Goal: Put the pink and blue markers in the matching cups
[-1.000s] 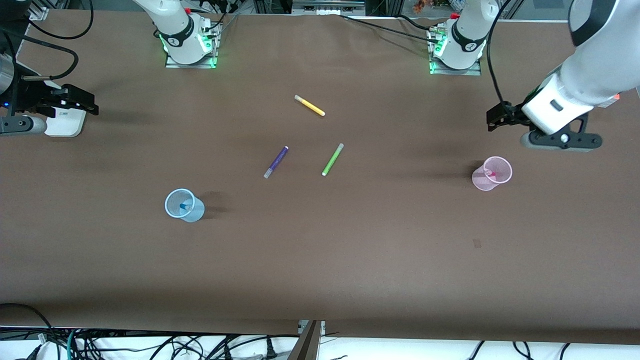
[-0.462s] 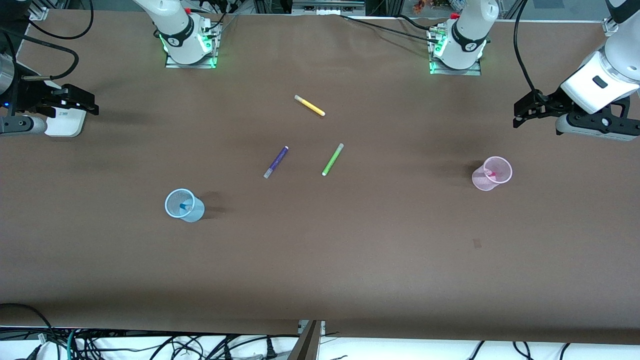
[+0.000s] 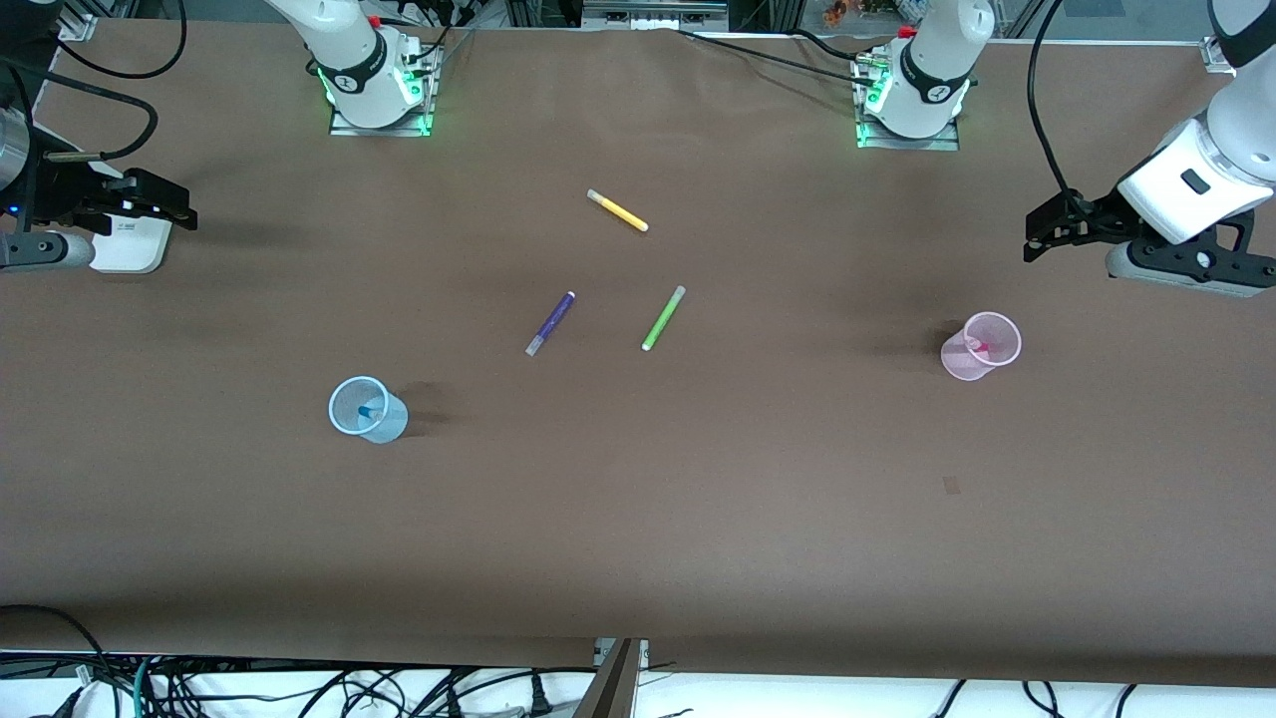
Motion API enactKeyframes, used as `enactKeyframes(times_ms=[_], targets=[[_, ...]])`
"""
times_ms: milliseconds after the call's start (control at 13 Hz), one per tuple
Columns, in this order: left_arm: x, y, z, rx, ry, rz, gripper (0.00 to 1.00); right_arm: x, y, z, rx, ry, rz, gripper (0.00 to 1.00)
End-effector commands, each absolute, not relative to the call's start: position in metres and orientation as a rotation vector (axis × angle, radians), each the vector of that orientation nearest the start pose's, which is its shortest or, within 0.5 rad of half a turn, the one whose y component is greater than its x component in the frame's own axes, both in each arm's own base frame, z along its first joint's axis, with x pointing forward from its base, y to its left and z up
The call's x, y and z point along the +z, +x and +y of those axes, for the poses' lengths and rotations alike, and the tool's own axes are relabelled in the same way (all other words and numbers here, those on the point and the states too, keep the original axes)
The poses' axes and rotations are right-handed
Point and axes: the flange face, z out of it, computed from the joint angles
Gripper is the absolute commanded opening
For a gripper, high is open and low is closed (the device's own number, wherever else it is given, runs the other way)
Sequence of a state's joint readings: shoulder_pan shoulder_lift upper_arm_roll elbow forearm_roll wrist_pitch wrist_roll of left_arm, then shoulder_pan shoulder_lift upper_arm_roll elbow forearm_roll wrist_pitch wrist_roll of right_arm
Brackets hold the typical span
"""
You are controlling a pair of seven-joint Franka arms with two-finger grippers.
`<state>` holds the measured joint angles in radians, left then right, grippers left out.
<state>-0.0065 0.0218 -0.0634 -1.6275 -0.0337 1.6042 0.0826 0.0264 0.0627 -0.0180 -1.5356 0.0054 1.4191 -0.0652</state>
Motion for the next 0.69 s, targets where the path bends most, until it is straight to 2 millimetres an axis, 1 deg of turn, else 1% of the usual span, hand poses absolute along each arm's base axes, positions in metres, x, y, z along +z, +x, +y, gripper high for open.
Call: enactKeyframes(times_ms=[0,154,308,615], targets=[[0.603,0.582,-0.037,0.074,-3.18,0.254,1.0,0.596,0.557,0.005,0.284,-3.128,-0.119,1.0],[0.606,0.586,-0.026,0.059,-3.182,0.225,1.0,0.596,0.557,0.005,0.284,-3.128,-0.119,1.0],[0.602,0.589,-0.003,0.065,-3.199,0.17,1.0,0.596,0.557,0.005,0.284,-3.128,-0.119,1.0],[0.603,0.589,-0.001,0.064,-3.188,0.169,1.0,0.597,0.557,0.005,0.282,-3.129,-0.119,1.0]])
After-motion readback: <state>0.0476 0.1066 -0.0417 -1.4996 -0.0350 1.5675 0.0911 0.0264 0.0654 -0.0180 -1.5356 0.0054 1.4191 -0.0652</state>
